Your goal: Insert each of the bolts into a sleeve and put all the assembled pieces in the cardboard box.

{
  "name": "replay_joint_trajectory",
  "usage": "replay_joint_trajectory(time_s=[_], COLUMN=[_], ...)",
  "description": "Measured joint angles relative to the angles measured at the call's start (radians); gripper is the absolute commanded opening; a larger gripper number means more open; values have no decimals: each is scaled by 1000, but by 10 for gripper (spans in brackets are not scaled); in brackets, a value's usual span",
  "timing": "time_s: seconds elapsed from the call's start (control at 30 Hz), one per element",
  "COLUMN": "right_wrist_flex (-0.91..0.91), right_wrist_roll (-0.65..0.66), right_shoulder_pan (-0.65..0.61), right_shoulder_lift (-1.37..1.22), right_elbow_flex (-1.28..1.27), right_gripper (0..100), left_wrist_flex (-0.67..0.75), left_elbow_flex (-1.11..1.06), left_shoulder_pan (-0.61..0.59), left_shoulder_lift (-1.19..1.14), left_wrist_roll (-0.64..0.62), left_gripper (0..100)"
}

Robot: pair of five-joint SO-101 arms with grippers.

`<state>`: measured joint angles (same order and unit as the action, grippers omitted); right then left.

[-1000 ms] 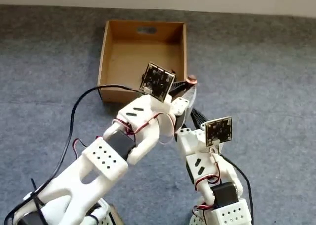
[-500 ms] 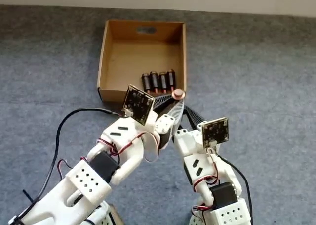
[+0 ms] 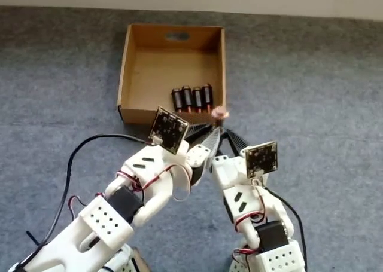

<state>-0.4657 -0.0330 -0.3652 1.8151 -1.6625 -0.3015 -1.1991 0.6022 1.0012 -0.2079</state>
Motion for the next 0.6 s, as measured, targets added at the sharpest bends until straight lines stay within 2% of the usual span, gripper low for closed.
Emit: replay_joint_trajectory(time_s=[0.3, 0.5, 0.6], right_wrist_flex=[0, -2, -2], right_wrist_roll=[0, 0, 0], right_shoulder_pan=[2, -6, -6], right_shoulder_lift=[0, -2, -2], right_elbow_flex=[0, 0, 0], right_gripper=[5, 5, 5], left_wrist_flex=[-17, -167, -256], left_elbow_flex=[-8, 37, 86], left_shoulder_pan=[-3, -12, -74], left_shoulder_lift=[3, 15, 15], left_wrist_roll=[0, 11, 98], left_gripper=[108, 104, 51])
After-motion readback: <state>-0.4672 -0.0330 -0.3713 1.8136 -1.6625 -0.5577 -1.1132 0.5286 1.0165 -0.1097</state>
